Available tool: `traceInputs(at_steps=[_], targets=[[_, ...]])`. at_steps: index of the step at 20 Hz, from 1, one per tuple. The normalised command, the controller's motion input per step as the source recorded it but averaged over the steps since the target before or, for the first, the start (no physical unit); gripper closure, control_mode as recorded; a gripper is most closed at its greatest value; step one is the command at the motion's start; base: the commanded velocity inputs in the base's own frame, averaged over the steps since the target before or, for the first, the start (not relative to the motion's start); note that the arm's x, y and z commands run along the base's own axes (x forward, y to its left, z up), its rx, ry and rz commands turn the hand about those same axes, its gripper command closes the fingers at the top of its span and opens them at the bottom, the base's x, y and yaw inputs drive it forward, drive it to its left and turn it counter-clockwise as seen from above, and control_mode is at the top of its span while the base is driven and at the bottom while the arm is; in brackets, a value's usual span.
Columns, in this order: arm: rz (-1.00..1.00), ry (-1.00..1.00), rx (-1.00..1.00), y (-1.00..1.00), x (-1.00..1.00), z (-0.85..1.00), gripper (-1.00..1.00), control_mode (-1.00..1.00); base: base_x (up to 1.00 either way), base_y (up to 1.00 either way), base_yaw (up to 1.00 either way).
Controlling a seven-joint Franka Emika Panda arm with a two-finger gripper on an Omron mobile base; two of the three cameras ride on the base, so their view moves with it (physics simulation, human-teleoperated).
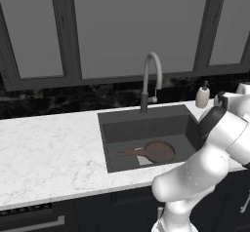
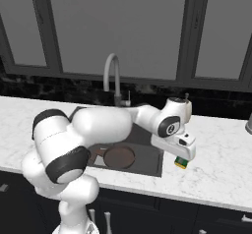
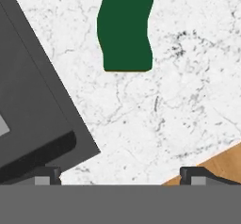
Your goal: Pick the pan and sponge and place them into the sink. Then turn on the water.
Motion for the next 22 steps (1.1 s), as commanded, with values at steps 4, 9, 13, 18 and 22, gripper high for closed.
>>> traceInputs(at_steps=[4,9,13,18,22], targets=[[0.03,0.00,0.00,-0.04,0.33,-0.18,-1.00,-1.00,0.00,0.00,0.00],[0.01,0.00,0.02,-0.23,0.32,-0.14,-1.00,-1.00,0.00,0.00,0.00],[0.00,0.00,0.03,-0.30,0.22,-0.13,-1.00,-1.00,0.00,0.00,0.00],[0.00,0.00,0.03,-0.23,0.22,-0.24,-1.00,-1.00,0.00,0.00,0.00],[0.01,0.00,0.01,-0.15,0.22,-0.31,-1.00,-1.00,0.00,0.00,0.00]])
